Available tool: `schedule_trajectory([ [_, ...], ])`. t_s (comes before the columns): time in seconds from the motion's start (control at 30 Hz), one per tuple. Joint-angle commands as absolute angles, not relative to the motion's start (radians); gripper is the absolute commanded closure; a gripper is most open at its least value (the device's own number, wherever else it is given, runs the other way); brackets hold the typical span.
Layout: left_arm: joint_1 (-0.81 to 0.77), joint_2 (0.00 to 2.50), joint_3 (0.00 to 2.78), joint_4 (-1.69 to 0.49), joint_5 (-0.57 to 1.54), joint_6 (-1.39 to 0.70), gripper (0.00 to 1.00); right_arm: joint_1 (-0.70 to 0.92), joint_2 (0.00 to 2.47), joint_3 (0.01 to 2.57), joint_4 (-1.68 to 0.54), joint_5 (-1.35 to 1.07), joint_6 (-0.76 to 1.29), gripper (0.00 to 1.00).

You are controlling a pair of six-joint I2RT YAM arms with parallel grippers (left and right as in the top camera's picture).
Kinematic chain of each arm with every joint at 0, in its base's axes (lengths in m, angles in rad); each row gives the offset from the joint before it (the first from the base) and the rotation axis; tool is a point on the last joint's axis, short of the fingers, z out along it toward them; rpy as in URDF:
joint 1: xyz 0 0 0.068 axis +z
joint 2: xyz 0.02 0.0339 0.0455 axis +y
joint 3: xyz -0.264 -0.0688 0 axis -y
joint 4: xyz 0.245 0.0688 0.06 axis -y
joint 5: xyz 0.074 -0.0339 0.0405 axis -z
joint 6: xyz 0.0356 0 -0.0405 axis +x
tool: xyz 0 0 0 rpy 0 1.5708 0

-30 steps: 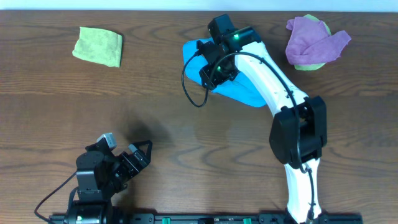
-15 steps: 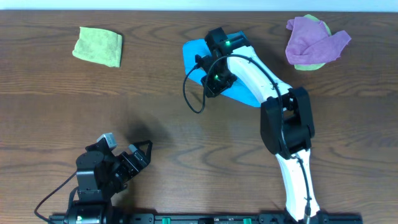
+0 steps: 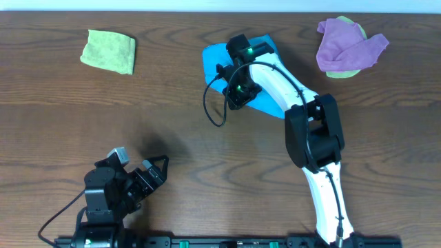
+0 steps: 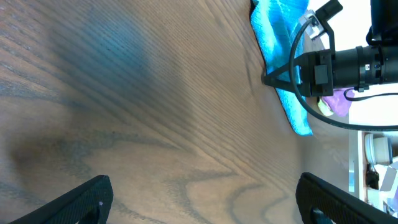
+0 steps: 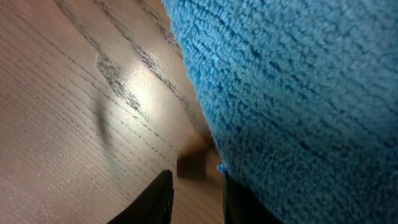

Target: Fold the cloth

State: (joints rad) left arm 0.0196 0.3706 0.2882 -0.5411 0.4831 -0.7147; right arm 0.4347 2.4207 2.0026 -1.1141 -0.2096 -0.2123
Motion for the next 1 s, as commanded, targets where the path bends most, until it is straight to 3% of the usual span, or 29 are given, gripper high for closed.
schedule_trajectory([
  [0.0, 0.026, 0.371, 0.284, -0.537, 0.475, -0.721, 0.05, 0.424, 2.435, 1.999, -1.102, -0.206, -0.217, 0.73],
  [0.3, 0.026, 0.371, 0.284, -0.537, 0.467, -0.721, 0.05, 0.421, 2.435, 1.999, -1.106, -0.223, -0.215, 0.83],
  [0.7, 0.026, 0.371, 0.284, -0.536, 0.435, -0.722, 0.04, 0.519, 2.435, 1.999, -1.134, -0.334, -0.225, 0.88],
  [0.97, 0.026, 0.371, 0.284, -0.537, 0.435, -0.721, 0.05, 0.543, 2.435, 2.048, -1.118, -0.068, -0.150, 0.59],
])
